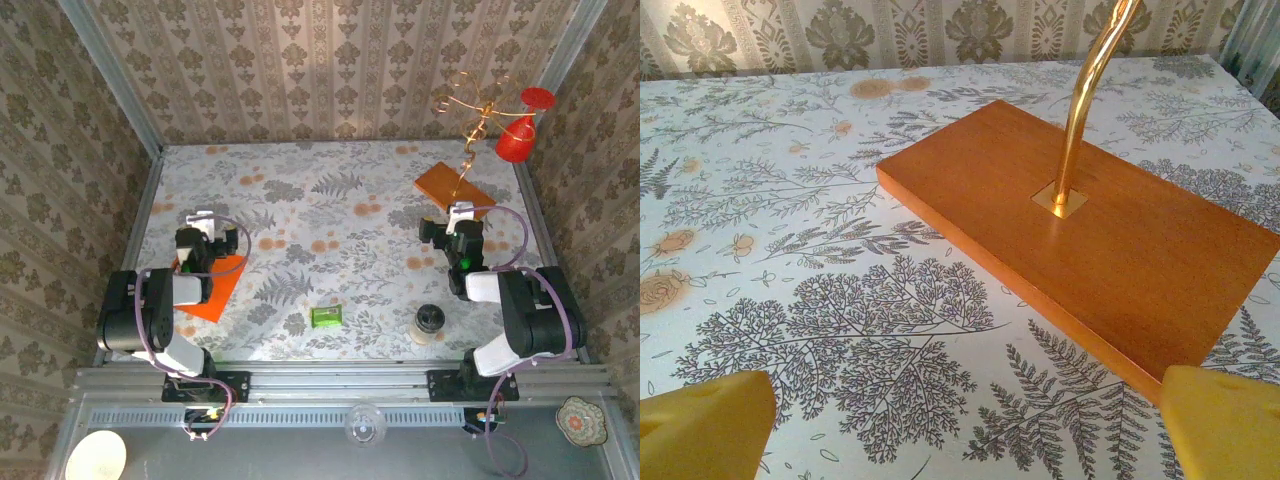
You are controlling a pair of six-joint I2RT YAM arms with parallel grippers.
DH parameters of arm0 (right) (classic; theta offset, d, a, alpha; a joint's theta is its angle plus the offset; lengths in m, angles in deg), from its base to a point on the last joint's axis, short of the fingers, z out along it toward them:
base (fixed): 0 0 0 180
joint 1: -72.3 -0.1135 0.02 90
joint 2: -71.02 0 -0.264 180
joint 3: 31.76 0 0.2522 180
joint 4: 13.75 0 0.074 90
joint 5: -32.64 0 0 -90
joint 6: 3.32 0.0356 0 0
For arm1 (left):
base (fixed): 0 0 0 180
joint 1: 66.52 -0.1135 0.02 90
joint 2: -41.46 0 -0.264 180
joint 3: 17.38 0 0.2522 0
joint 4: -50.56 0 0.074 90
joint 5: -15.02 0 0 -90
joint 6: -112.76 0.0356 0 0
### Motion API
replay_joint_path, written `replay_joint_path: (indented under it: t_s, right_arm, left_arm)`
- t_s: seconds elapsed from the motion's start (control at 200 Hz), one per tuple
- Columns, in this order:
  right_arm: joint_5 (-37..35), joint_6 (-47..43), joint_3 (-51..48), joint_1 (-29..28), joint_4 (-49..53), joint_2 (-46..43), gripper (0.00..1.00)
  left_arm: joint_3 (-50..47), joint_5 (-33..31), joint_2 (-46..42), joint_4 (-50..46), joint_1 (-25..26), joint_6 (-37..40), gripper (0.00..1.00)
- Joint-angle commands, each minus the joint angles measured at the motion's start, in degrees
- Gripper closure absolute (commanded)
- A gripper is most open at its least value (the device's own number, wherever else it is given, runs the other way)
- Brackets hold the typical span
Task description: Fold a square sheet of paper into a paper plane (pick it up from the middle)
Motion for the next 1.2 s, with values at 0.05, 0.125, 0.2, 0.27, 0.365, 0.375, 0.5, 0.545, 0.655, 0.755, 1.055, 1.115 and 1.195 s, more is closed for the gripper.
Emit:
replay_joint_path:
  t_s: [0.05,0.125,0.2,0.27,0.365,0.375,0.5,0.545,0.655,0.755,1.055,1.115,1.195]
  right_arm:
    - [0.01,-0.10,-0.61,0.27,-1.51,0.52,0.00]
    - [0.03,-0.10,-0.68,0.27,-1.60,0.46,0.00]
    - [0.09,-0.10,-0.69,0.26,-1.61,0.43,0.00]
    - [0.05,-0.10,-0.65,0.32,-1.60,0.44,0.00]
    - [0.10,-0.03,-0.61,0.29,-1.52,0.52,0.00]
    - [0.10,-0.06,-0.61,0.32,-1.52,0.52,0.00]
    - [0.10,-0.02,-0.46,0.33,-1.34,0.61,0.00]
    - [0.10,-0.02,-0.43,0.29,-1.25,0.60,0.00]
    - [0.03,-0.02,-0.34,0.33,-1.10,0.60,0.00]
    - [0.01,-0.02,-0.35,0.33,-1.14,0.61,0.00]
    - [-2.19,0.79,-0.39,0.33,3.07,-5.00,0.00]
    - [-2.31,0.73,-0.21,0.33,6.06,-8.46,0.00]
    - [-3.67,1.63,0.79,0.33,11.14,-12.68,0.00]
  left_arm:
    - [1.03,0.73,0.31,0.95,-0.14,0.74,0.00]
    - [1.10,0.73,0.33,0.95,-0.14,0.79,0.00]
    - [1.05,0.73,0.28,0.96,-0.14,0.79,0.00]
    - [1.03,0.73,0.29,0.99,-0.16,0.78,0.00]
    - [1.03,0.81,0.29,0.95,-0.14,0.71,0.00]
    - [0.99,0.82,0.35,0.95,-0.14,0.66,0.00]
    - [1.12,0.91,0.30,0.85,-0.23,0.71,0.00]
    - [1.11,0.91,0.33,0.82,-0.22,0.69,0.00]
    - [1.12,0.91,0.29,0.86,-0.22,0.71,0.00]
    - [1.14,0.91,0.28,0.87,-0.22,0.68,0.00]
    - [0.96,-2.12,-2.00,-0.50,-0.31,-0.65,0.00]
    - [1.52,-2.47,-4.60,-3.76,-0.24,-0.61,0.00]
    - [2.73,-4.14,-8.60,-9.52,-0.14,-1.32,0.00]
